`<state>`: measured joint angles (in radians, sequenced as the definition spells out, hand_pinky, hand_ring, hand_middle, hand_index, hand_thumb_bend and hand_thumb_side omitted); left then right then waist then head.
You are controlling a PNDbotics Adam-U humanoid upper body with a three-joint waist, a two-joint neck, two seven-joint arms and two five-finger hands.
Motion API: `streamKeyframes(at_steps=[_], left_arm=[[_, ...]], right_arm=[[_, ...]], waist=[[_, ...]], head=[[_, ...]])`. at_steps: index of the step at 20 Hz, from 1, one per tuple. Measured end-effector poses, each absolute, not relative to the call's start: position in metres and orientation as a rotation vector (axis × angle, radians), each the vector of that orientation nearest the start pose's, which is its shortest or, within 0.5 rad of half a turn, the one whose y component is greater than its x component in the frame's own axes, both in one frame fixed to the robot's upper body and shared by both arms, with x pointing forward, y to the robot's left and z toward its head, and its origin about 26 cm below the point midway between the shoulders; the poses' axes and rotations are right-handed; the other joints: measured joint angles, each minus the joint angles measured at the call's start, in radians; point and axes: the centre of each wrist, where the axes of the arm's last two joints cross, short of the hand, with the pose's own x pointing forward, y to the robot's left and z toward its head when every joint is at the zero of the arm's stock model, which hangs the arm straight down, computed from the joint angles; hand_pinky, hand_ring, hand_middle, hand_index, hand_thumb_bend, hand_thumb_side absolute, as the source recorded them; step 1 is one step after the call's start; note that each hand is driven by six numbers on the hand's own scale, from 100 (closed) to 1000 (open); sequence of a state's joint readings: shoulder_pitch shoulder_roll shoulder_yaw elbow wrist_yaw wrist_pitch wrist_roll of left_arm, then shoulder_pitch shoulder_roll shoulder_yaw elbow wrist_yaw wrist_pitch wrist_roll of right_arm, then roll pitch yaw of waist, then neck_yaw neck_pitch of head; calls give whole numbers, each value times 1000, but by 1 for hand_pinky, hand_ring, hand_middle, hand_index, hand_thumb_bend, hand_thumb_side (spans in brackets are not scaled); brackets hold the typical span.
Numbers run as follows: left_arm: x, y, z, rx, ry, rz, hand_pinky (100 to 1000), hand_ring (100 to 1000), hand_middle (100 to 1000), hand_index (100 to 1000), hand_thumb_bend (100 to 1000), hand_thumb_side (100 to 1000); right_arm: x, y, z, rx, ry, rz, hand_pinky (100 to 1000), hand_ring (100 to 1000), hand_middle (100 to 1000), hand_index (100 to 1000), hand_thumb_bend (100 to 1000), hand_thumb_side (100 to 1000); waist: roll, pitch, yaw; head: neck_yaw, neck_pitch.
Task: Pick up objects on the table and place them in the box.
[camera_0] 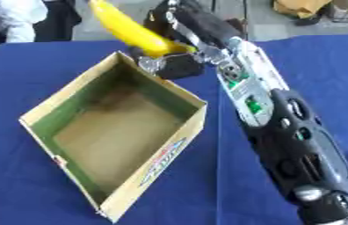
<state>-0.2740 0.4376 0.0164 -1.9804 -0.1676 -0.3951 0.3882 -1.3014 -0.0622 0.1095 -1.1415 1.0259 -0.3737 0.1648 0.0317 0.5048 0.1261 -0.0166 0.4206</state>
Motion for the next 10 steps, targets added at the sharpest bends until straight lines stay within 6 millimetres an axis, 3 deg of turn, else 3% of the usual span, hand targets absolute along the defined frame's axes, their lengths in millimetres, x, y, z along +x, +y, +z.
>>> streamKeyframes(at_steps=[10], left_arm=[[299, 283, 201, -623, 3463, 225, 686, 720, 834, 886, 100, 867]], right_arm=[[430, -31, 341, 857, 2613, -1716, 431, 490, 363, 580, 100, 628]], waist=[[0, 0, 4]], head=[[-4, 0]])
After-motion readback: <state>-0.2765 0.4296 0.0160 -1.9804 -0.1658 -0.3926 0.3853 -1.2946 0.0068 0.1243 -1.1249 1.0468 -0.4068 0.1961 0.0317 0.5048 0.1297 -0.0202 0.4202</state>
